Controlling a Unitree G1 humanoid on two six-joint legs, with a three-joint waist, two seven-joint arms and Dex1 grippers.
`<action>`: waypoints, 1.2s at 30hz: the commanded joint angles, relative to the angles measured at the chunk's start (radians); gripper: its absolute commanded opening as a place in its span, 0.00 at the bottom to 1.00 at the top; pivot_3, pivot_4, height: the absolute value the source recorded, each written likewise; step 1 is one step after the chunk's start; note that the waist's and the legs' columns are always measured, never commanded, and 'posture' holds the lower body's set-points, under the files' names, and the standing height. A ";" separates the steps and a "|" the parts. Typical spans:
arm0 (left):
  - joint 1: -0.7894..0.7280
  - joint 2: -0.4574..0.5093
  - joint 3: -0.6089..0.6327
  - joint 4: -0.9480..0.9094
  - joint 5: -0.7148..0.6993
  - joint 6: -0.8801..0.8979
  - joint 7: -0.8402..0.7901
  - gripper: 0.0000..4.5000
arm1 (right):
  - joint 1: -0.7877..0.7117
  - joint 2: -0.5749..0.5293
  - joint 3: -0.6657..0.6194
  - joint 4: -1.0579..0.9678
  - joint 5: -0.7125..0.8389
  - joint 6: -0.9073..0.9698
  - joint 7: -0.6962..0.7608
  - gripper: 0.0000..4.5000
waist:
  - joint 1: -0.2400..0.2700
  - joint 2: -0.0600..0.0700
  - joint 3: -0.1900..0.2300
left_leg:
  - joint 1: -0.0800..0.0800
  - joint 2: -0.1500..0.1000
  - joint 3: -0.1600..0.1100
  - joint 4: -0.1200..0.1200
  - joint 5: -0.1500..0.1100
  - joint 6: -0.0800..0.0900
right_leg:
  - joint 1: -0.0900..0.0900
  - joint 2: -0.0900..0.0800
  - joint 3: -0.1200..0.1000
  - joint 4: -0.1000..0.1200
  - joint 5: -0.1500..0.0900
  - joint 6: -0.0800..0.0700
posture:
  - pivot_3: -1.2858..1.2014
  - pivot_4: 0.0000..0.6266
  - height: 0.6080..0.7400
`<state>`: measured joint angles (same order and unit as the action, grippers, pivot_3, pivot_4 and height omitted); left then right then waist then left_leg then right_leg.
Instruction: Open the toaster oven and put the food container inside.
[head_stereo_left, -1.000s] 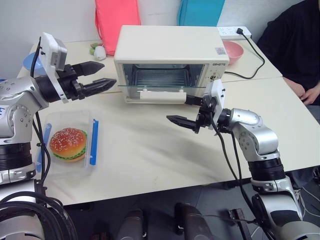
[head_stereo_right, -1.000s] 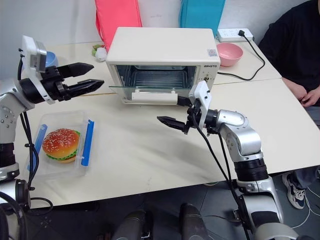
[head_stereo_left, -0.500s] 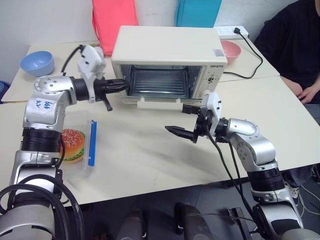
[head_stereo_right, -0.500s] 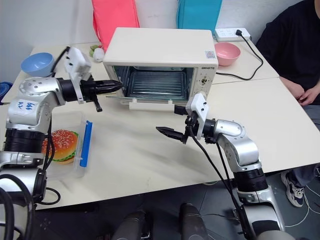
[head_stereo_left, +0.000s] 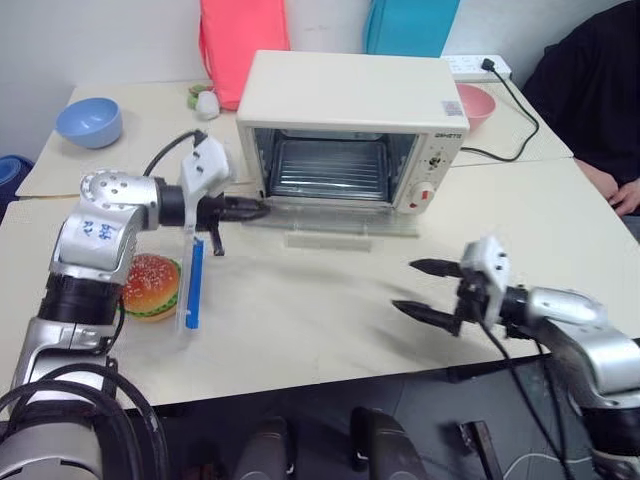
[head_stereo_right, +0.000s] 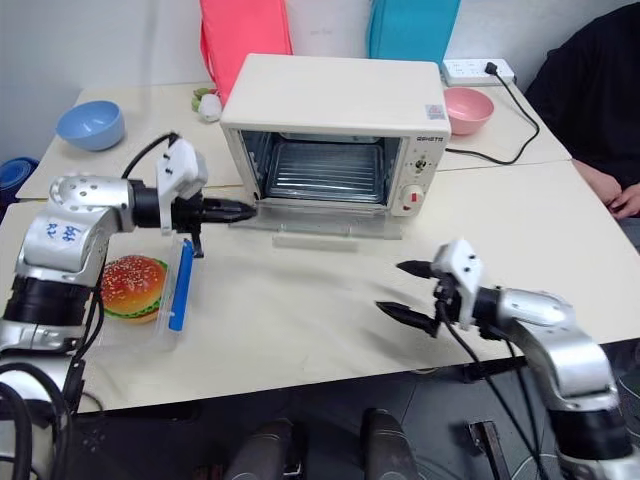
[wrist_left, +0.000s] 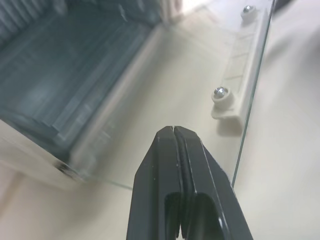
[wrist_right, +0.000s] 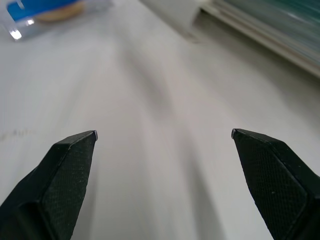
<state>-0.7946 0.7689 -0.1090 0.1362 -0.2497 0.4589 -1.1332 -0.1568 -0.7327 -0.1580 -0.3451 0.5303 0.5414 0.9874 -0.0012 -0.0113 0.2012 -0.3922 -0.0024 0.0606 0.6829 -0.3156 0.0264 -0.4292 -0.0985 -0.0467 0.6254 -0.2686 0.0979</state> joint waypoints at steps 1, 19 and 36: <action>0.022 0.033 -0.042 -0.100 0.021 0.032 -0.031 0.01 | 0.009 -0.043 -0.126 -0.123 0.131 0.058 -0.003 1.00 | 0.000 0.000 0.000 | 0.001 0.000 0.000 0.000 0.000 0.000 | 0.001 0.000 0.000 0.000 0.000 0.001 | 0.52 0.24 1.00; -0.009 -0.004 0.006 -0.123 0.056 0.228 0.069 0.01 | -0.138 -0.092 -0.153 -0.169 0.320 0.145 -0.059 1.00 | 0.004 -0.001 0.000 | 0.000 -0.001 0.000 0.000 0.001 0.003 | 0.002 -0.002 0.001 -0.003 0.002 0.004 | 0.52 0.24 1.00; 0.472 -0.251 1.100 -0.983 -0.560 1.156 0.629 1.00 | -0.458 -0.082 0.101 0.149 0.209 0.077 0.226 1.00 | -0.024 -0.003 0.000 | 0.003 0.002 -0.002 0.000 0.003 -0.001 | 0.003 -0.007 0.007 -0.003 0.002 0.004 | 0.52 0.24 1.00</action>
<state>-0.3436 0.5457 0.8841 -0.7532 -0.7377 1.6201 -0.5985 -0.5803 -0.8257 -0.0754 -0.2121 0.7620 0.6611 1.1849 -0.0251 -0.0145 0.2010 -0.3895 -0.0009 0.0578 0.6828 -0.3132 0.0239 -0.4259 -0.1055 -0.0388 0.6218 -0.2665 0.1015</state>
